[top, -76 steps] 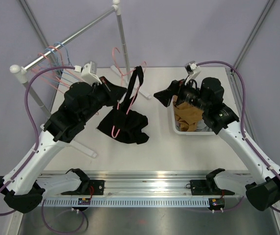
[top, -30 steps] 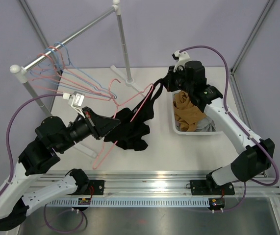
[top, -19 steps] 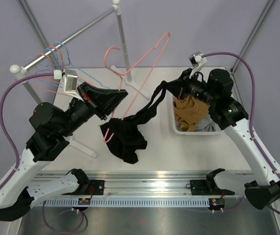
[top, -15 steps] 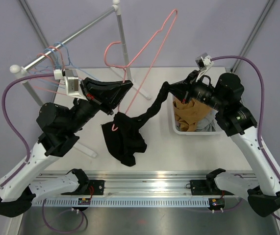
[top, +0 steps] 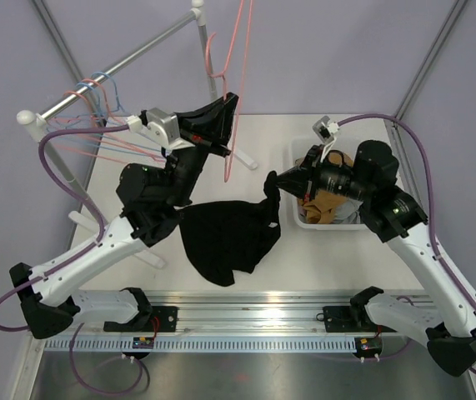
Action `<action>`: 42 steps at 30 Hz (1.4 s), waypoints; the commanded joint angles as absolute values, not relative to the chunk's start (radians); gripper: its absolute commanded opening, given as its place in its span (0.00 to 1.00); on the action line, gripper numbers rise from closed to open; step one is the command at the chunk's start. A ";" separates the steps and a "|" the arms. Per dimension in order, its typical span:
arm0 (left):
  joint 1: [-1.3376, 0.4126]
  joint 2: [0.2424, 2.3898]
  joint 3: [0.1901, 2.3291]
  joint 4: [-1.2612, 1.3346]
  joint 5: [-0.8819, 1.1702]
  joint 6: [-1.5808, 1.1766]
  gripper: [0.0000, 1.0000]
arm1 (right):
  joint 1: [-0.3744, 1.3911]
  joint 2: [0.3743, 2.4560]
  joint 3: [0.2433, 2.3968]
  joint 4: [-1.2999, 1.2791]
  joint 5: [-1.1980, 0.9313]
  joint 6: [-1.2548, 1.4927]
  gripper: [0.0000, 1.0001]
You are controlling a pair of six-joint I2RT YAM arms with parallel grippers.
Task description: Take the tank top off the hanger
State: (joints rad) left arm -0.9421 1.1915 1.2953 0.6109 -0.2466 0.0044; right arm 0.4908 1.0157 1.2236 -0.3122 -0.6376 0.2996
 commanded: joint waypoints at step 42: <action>-0.642 1.445 1.857 -0.497 -1.092 -0.630 0.00 | 0.749 0.913 1.040 -0.364 -0.006 0.318 1.00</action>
State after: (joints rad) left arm -0.7208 1.4281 1.7786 -0.4343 -1.1358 -0.5579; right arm 0.7464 0.9466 1.0134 -0.3534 -0.0391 0.3328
